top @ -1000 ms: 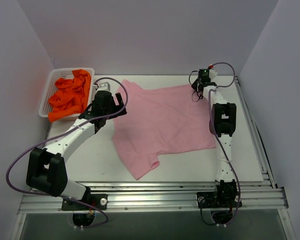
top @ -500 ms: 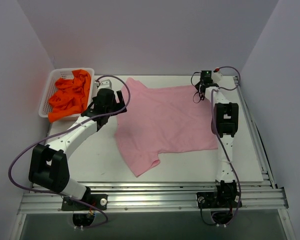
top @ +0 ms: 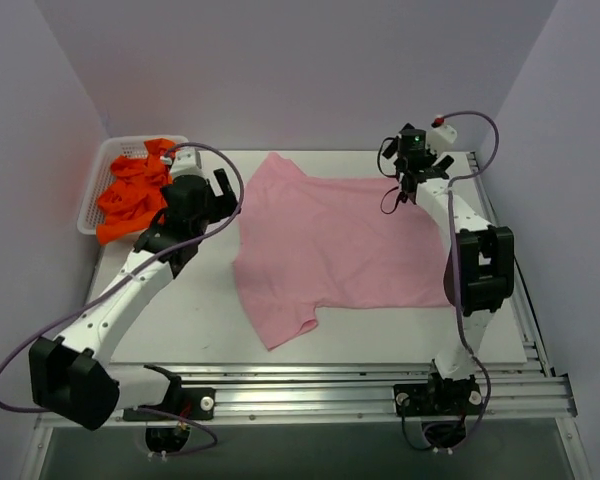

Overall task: Fold and stack the t-shirts
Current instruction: Flatten out the tshirt

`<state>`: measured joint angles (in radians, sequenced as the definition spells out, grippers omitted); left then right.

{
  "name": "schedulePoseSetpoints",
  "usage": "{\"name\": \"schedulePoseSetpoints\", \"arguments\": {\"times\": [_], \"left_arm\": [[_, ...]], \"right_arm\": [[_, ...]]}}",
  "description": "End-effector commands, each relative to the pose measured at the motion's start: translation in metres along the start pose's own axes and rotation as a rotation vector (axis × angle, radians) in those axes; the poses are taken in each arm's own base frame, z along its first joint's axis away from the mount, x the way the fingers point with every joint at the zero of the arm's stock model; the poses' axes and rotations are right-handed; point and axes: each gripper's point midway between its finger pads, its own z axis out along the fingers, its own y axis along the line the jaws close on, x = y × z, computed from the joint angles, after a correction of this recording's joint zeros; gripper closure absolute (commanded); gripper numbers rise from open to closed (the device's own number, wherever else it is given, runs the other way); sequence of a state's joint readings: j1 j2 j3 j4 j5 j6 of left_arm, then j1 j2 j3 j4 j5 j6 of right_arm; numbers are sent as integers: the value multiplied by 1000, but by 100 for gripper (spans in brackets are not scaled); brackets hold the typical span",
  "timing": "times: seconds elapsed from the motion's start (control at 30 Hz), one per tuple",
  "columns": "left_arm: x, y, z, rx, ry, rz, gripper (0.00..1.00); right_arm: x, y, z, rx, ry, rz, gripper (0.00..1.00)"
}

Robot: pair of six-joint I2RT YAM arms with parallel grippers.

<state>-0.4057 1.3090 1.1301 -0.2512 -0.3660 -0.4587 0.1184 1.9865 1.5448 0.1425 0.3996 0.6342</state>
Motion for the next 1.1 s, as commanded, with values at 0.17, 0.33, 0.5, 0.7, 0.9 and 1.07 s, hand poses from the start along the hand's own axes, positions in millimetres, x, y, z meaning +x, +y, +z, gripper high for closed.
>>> {"name": "schedulePoseSetpoints", "arguments": {"times": [0.17, 0.33, 0.5, 0.7, 0.9, 1.07], "left_arm": [[9, -2, -79, 127, -94, -153, 9], [82, 2, -108, 122, 100, -131, 9], [145, 3, -135, 151, 267, -136, 11], [219, 14, -152, 158, 448, -205, 13], [270, 0, -167, 188, 551, -165, 15], [279, -22, -167, 240, 537, -199, 16]], "right_arm": [[-23, -30, -155, -141, -53, 125, 16], [1, -74, -202, -318, 56, 175, 18], [8, -111, -252, -175, 23, 66, 0], [-4, -149, -282, -107, -20, 70, 0], [0, -159, -286, -80, -6, 32, 0], [12, -160, -275, -54, 10, 52, 1]]}}
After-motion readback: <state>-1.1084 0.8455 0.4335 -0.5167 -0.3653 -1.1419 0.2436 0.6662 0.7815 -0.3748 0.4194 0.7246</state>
